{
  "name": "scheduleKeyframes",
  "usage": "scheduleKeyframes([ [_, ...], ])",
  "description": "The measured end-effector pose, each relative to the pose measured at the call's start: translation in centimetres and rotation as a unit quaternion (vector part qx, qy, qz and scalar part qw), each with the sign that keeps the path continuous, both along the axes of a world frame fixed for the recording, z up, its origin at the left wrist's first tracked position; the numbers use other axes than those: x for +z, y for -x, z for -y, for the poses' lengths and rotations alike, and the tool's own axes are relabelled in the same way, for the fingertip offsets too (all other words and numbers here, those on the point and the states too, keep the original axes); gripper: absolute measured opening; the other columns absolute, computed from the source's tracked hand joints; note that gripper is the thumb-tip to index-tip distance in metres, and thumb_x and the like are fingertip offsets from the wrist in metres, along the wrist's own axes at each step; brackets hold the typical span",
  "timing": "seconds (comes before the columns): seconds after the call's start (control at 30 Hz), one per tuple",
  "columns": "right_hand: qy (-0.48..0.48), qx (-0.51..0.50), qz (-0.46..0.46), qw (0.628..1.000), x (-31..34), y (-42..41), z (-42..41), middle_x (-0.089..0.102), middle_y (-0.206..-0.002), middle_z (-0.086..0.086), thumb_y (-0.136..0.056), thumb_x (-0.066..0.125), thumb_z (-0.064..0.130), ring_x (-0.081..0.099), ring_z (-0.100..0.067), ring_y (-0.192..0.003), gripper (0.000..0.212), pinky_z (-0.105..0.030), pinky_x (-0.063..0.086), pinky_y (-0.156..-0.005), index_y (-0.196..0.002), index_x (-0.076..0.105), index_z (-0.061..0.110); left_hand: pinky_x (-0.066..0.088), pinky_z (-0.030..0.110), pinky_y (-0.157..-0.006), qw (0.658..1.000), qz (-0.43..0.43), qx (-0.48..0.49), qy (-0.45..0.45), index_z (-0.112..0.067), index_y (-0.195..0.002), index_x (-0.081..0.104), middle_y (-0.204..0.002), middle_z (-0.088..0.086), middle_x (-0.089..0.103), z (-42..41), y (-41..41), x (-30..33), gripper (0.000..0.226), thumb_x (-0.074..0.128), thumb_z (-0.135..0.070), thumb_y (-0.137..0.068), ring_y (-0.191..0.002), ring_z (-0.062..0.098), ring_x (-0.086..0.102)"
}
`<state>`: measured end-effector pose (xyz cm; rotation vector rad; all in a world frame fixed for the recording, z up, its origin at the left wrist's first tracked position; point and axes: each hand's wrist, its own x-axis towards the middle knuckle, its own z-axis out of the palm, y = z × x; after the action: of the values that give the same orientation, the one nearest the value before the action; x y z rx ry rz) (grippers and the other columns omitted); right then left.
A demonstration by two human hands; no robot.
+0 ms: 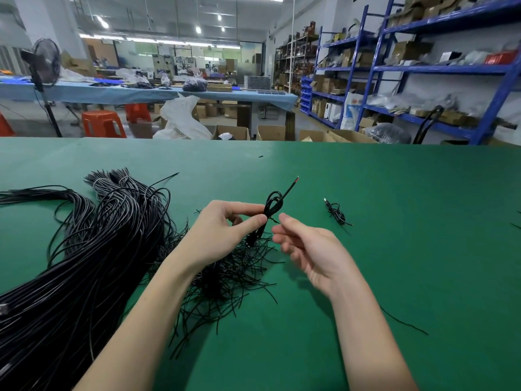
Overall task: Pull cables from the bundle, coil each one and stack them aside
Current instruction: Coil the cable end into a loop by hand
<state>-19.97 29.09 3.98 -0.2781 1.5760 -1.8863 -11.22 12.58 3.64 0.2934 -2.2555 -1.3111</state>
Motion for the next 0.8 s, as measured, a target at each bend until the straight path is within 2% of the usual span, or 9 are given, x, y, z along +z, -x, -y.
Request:
scheduleKeyframes([
  [0.13,0.001,-0.006,0.001,1.000,-0.2,0.0,0.1,0.075,-0.071,-0.003,-0.089,0.076,0.028,0.059,-0.002,-0.047,0.032,-0.009,0.045,-0.042,-0.062,0.079,0.011,0.036,0.019,-0.059,1.000,0.006,-0.001,0.019,-0.062,-0.094,0.071,-0.073,-0.002,0.059,0.0,-0.1,0.1,0.014,0.074,-0.051,-0.085,-0.067,0.010,0.047],
  [0.3,0.007,-0.010,0.005,1.000,-0.5,0.0,0.4,0.073,-0.068,-0.002,-0.090,0.075,0.023,0.058,-0.002,-0.047,0.019,-0.009,0.043,-0.041,-0.078,0.076,0.007,0.030,0.025,-0.058,0.999,0.019,-0.028,0.028,-0.053,-0.102,0.075,-0.070,0.008,0.051,-0.3,-0.2,0.4,0.016,0.073,-0.044,-0.089,-0.066,0.015,0.039],
  [0.43,0.029,-0.009,-0.011,0.999,-0.7,0.0,0.4,0.073,-0.069,-0.002,-0.089,0.075,0.016,0.057,-0.001,-0.050,0.012,-0.010,0.042,-0.042,-0.086,0.075,0.004,0.028,0.025,-0.059,0.999,0.025,-0.043,0.009,-0.047,-0.103,0.077,-0.071,0.010,0.056,-0.7,-0.5,0.8,0.015,0.073,-0.041,-0.089,-0.068,0.017,0.038],
  [0.5,0.043,-0.013,-0.019,0.999,-0.7,0.0,0.4,0.073,-0.070,-0.003,-0.088,0.076,0.014,0.057,-0.001,-0.050,0.010,-0.011,0.043,-0.043,-0.086,0.076,0.004,0.032,0.025,-0.069,0.999,0.030,-0.040,-0.014,-0.042,-0.101,0.079,-0.080,0.021,0.067,-0.8,-0.6,1.1,0.014,0.074,-0.039,-0.088,-0.073,0.014,0.045],
  [0.53,0.049,-0.017,-0.025,0.998,-0.6,-0.1,0.4,0.073,-0.069,-0.003,-0.087,0.077,0.014,0.057,-0.001,-0.050,0.010,-0.011,0.044,-0.044,-0.084,0.076,0.005,0.035,0.025,-0.074,0.998,0.035,-0.038,-0.027,-0.039,-0.099,0.080,-0.087,0.017,0.074,-0.9,-0.5,1.2,0.012,0.075,-0.037,-0.088,-0.076,0.013,0.052],
  [0.6,0.054,-0.033,-0.055,0.996,-0.7,-0.2,0.6,0.073,-0.068,-0.003,-0.086,0.078,0.013,0.057,-0.002,-0.051,0.009,-0.012,0.045,-0.045,-0.079,0.077,0.006,0.040,0.014,-0.080,0.996,0.048,-0.025,-0.069,-0.035,-0.093,0.081,-0.092,-0.005,0.079,-1.0,-0.3,1.3,0.008,0.077,-0.032,-0.087,-0.083,0.001,0.068],
  [0.67,0.047,-0.067,-0.127,0.988,-0.9,-0.3,0.9,0.072,-0.066,-0.003,-0.085,0.080,0.013,0.058,-0.005,-0.051,0.011,-0.016,0.047,-0.049,-0.076,0.078,0.008,0.041,0.012,-0.073,0.989,0.071,0.008,-0.129,-0.032,-0.093,0.081,-0.088,-0.017,0.077,-1.3,0.0,1.5,0.008,0.078,-0.032,-0.085,-0.083,-0.011,0.066],
  [0.73,0.017,-0.119,-0.264,0.957,-1.2,-0.3,1.2,0.072,-0.064,0.000,-0.086,0.080,0.014,0.062,-0.007,-0.052,0.010,-0.021,0.052,-0.053,-0.076,0.079,0.012,0.038,0.019,-0.066,0.979,0.096,0.039,-0.177,-0.027,-0.095,0.082,-0.071,-0.020,0.072,-1.3,0.3,1.2,0.013,0.078,-0.034,-0.084,-0.071,-0.004,0.061],
  [0.8,-0.021,-0.180,-0.467,0.866,-1.8,-0.2,1.4,0.072,-0.065,0.008,-0.085,0.080,0.015,0.065,-0.006,-0.055,0.007,-0.021,0.053,-0.057,-0.078,0.080,0.017,0.030,0.027,-0.059,0.964,0.126,0.047,-0.228,-0.021,-0.088,0.080,-0.054,-0.018,0.057,-1.4,0.5,1.0,0.012,0.076,-0.031,-0.084,-0.061,0.007,0.044],
])
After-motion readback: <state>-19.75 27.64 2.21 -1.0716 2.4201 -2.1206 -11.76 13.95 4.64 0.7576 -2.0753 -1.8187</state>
